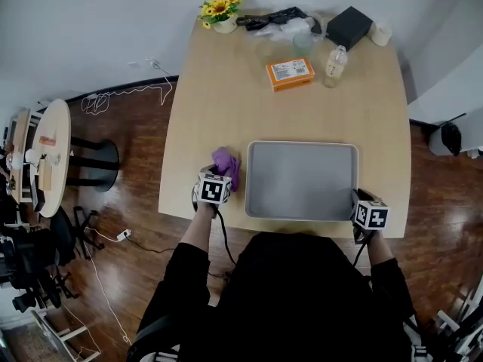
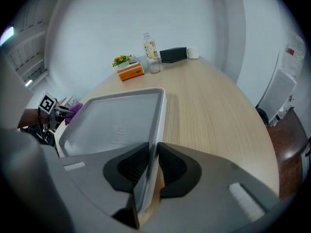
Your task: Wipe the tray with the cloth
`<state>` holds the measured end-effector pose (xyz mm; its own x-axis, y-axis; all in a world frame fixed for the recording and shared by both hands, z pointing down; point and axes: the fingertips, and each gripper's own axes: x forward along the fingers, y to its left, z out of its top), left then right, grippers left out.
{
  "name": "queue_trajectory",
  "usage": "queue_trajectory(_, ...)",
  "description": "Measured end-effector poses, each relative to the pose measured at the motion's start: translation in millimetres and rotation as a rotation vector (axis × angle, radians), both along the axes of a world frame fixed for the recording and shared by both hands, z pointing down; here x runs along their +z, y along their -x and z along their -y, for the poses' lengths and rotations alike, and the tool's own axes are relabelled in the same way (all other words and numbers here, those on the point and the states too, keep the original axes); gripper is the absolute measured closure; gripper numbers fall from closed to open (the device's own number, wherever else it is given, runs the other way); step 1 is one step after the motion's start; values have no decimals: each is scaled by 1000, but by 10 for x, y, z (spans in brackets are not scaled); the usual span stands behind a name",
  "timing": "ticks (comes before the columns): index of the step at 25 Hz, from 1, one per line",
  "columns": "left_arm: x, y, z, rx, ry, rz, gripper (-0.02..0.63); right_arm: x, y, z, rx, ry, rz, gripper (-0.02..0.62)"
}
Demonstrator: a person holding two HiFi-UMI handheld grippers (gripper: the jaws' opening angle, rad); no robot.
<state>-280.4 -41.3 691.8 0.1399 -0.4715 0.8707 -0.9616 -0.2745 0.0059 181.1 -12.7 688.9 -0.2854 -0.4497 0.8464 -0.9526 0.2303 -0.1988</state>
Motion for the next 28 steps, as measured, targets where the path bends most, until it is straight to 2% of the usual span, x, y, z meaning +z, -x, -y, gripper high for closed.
queue_trajectory(3, -253, -79, 120, 2, -51, -20, 525, -12, 5, -3, 19, -6, 15, 531)
queue_trajectory(6, -551, -255, 297, 61, -124, -13, 525, -15, -4, -6, 34, -12, 23, 531)
queue_trajectory(9, -692, -486, 452, 123, -155, -6, 523, -8, -5, -17, 43, -15, 35, 531)
queue_trajectory(11, -657, -671, 547, 174, -152, -2, 523, -8, -3, -13, 43, -17, 39, 531)
queue_trajectory(13, -480, -845, 612, 241, -112, 24, 522, -17, 3, -12, 42, -19, 39, 531)
queue_trajectory(16, -186, -982, 628, 313, -39, 114, 520, -11, 24, -30, 42, -16, 40, 531)
queue_trajectory(18, -153, -1058, 633, 365, -31, 180, 520, -6, 42, -24, 38, -17, 40, 531)
queue_trajectory(20, -146, -1219, 619, 433, -34, 213, 520, -10, 47, -19, 35, -22, 41, 531)
queue_trajectory(22, -123, -1431, 624, 481, -38, 220, 520, -16, 46, -24, 35, -25, 44, 531)
queue_trajectory(24, -128, -1719, 655, 510, -36, 189, 520, -16, 49, -30, 32, -24, 48, 531)
queue_trajectory(26, -141, -2134, 683, 559, -34, 142, 520, -17, 50, -26, 27, -26, 53, 531)
queue_trajectory(28, -138, -2626, 701, 648, -45, 131, 520, -14, 43, -24, 19, -29, 56, 529)
